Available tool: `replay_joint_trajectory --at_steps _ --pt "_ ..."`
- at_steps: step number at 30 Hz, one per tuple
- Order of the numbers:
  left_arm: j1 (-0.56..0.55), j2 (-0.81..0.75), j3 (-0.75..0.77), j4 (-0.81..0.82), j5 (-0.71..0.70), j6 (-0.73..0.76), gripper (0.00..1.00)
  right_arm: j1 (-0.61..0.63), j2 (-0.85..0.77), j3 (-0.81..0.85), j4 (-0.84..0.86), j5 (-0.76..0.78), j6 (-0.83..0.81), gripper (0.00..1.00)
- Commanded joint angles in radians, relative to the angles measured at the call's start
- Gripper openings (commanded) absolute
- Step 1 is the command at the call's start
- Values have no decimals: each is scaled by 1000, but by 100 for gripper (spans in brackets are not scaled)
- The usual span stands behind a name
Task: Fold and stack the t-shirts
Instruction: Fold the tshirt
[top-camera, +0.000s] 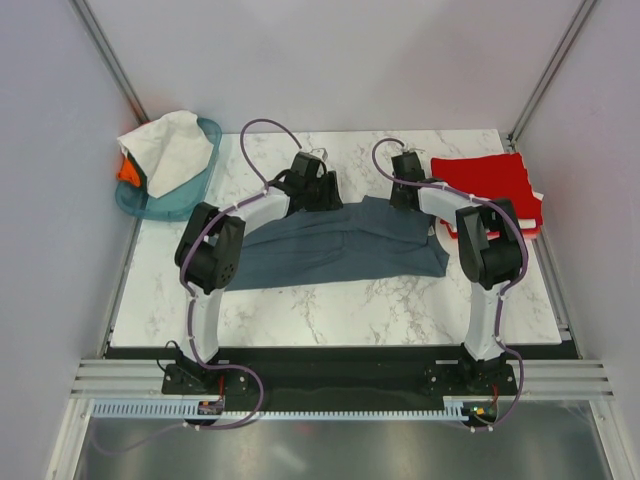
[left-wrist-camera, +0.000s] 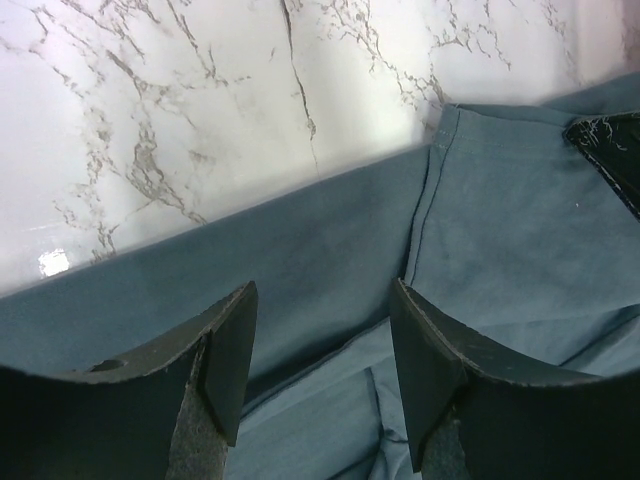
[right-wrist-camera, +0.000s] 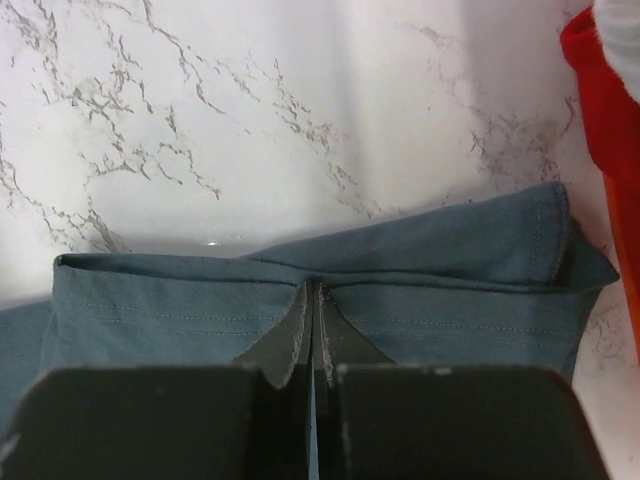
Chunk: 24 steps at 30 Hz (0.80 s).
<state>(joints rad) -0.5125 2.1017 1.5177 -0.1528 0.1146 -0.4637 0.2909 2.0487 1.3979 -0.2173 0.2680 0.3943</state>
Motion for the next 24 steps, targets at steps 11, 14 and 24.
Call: replay_joint_trajectory --at_steps 11,14,24 --pt "0 87 183 -30 109 31 63 4 -148 -5 -17 -15 31 6" --pt "-3 136 237 -27 141 10 61 2 -206 -54 11 -35 64 17" --pt "-23 286 410 -1 172 -27 53 2 -464 -312 140 -72 141 32"
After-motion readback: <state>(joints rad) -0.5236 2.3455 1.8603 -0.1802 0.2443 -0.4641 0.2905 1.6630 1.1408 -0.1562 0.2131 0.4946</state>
